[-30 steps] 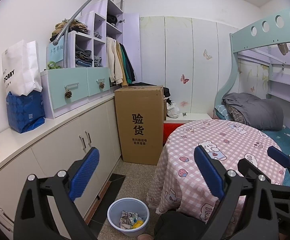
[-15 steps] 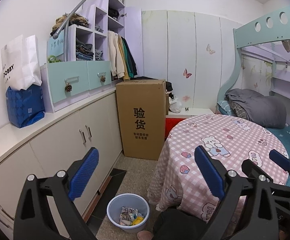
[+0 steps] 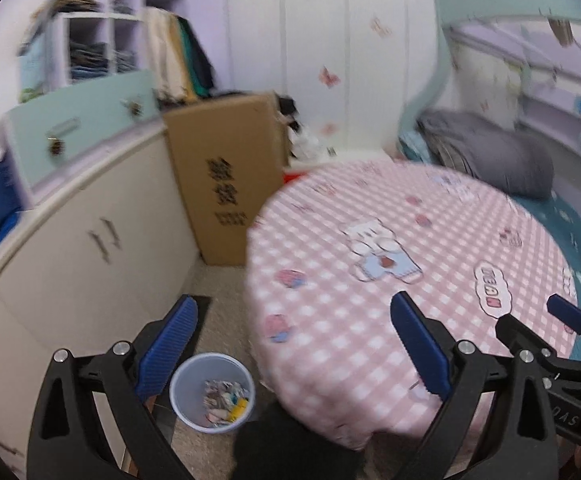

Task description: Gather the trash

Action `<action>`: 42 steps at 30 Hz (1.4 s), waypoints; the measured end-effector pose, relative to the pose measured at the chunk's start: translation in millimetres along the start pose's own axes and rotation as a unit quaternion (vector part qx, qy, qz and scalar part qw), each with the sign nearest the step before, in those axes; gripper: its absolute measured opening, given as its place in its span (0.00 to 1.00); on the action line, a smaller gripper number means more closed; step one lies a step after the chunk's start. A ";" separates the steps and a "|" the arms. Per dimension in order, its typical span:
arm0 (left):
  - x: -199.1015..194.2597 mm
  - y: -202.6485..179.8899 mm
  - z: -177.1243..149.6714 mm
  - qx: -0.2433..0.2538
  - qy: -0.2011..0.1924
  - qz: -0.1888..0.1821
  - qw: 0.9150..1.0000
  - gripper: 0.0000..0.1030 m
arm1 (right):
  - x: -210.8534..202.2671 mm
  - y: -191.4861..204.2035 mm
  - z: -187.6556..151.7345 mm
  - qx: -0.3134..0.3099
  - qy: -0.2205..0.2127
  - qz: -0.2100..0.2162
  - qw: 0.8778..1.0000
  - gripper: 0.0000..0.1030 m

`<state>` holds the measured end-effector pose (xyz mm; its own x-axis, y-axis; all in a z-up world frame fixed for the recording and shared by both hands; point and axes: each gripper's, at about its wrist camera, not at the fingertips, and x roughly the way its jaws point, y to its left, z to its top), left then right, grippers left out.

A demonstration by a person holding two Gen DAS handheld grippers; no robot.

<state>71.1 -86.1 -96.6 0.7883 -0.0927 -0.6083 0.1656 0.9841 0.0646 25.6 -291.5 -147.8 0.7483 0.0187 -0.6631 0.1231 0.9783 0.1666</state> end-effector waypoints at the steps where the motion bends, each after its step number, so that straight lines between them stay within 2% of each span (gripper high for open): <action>1: 10.3 -9.1 3.0 0.004 0.010 -0.008 1.000 0.93 | 7.8 -11.1 2.4 0.003 0.016 -0.008 1.000 0.89; 5: 53.7 -49.0 14.6 0.012 0.056 -0.043 0.997 0.93 | 28.9 -41.8 9.9 -0.007 0.045 -0.043 0.998 0.89; 8: 93.8 -76.8 21.0 0.010 0.102 -0.075 0.992 0.93 | 43.7 -58.4 18.9 -0.019 0.065 -0.065 0.996 0.90; 10: 121.9 -92.4 25.4 0.006 0.132 -0.073 0.989 0.93 | 55.4 -65.8 24.7 -0.030 0.081 -0.072 0.994 0.90; 14: 156.8 -111.1 32.4 -0.011 0.157 -0.054 0.986 0.93 | 80.8 -70.9 42.3 -0.066 0.101 -0.066 0.990 0.90; 17: 171.4 -122.1 35.5 -0.014 0.163 -0.043 0.986 0.93 | 95.8 -69.7 49.8 -0.089 0.114 -0.060 0.988 0.91; 20: 179.3 -129.6 39.0 -0.006 0.161 -0.021 0.987 0.93 | 108.2 -70.1 60.5 -0.100 0.119 -0.035 0.987 0.91; 24: 186.6 -134.7 45.5 -0.013 0.156 -0.018 0.987 0.93 | 120.8 -71.1 70.8 -0.109 0.122 -0.015 0.986 0.92; 42: 195.3 -136.2 49.9 -0.017 0.143 -0.015 0.989 0.95 | 136.0 -67.8 80.7 -0.119 0.109 0.001 0.987 0.94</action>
<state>232.1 -245.8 -184.7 0.5820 -0.0791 -0.8093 0.1625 0.9865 0.0204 171.7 -372.0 -190.4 0.5875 0.0385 -0.8083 -0.0541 0.9985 0.0082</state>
